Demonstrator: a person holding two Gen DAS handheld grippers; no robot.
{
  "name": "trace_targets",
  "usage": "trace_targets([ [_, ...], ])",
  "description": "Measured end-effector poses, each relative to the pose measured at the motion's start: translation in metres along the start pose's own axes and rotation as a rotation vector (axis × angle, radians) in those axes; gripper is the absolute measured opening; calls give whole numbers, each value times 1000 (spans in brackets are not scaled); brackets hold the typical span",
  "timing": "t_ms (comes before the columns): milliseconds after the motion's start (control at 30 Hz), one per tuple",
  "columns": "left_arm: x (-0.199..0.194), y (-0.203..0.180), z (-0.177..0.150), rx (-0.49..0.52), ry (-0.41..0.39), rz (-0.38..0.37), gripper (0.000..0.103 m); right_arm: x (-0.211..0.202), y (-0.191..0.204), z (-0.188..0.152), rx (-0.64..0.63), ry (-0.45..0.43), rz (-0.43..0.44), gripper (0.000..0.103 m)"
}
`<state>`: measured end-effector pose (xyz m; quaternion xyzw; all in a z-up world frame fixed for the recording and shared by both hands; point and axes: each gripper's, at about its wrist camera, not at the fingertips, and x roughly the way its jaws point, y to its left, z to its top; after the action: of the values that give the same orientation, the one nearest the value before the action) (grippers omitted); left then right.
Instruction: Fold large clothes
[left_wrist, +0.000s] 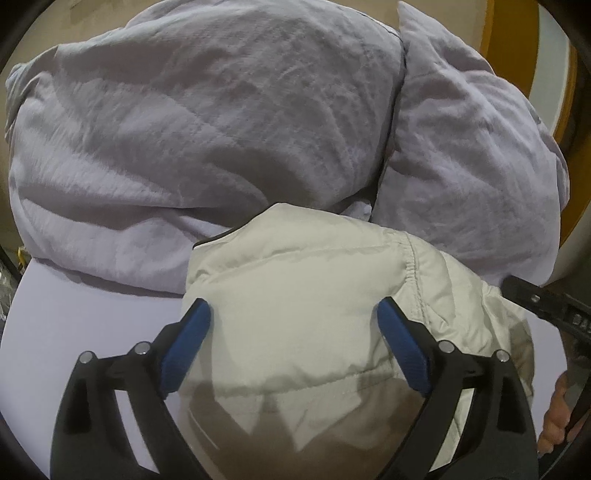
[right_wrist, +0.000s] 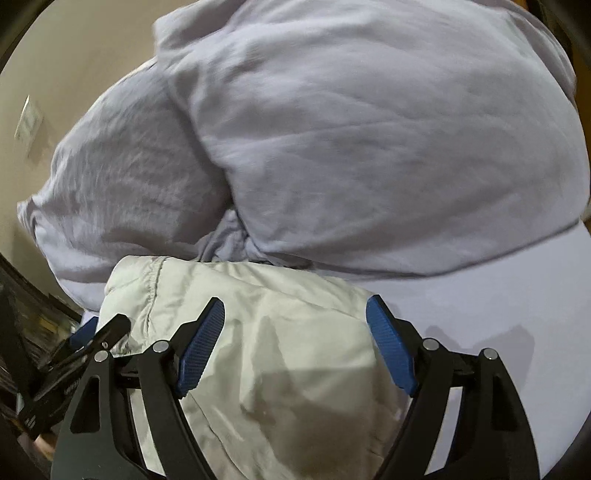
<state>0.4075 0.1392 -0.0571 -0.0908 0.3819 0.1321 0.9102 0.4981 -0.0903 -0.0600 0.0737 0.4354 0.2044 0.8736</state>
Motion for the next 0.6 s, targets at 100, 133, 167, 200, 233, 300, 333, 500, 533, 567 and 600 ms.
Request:
trace_targets([
  [100, 4, -1, -4, 20, -11, 3, 94, 7, 15, -4, -58, -66, -46, 81],
  [133, 4, 1, -5, 22, -14, 3, 94, 10, 19, -5, -69, -78, -57, 81],
  [167, 5, 1, -6, 21, -17, 2, 95, 14, 22, -9, -89, -89, -73, 81],
  [200, 7, 3, -7, 19, -20, -4, 95, 18, 23, -11, -99, -91, -81, 81],
  [233, 7, 2, -8, 19, -22, -8, 96, 21, 24, -12, -106, -91, -90, 81],
  [300, 7, 2, -10, 22, -28, -14, 97, 29, 23, -18, -114, -85, -105, 81],
  [333, 9, 2, -11, 24, -31, -17, 97, 31, 22, -19, -113, -84, -108, 81],
  [500, 15, -2, -16, 29, -39, -24, 100, 46, 18, -28, -115, -85, -128, 81],
  [533, 16, -2, -17, 28, -39, -25, 100, 49, 18, -29, -115, -85, -129, 81],
  [567, 19, -1, -17, 25, -38, -28, 101, 53, 17, -30, -113, -86, -130, 81],
  [600, 20, -1, -18, 22, -38, -31, 101, 55, 17, -31, -112, -85, -129, 81],
])
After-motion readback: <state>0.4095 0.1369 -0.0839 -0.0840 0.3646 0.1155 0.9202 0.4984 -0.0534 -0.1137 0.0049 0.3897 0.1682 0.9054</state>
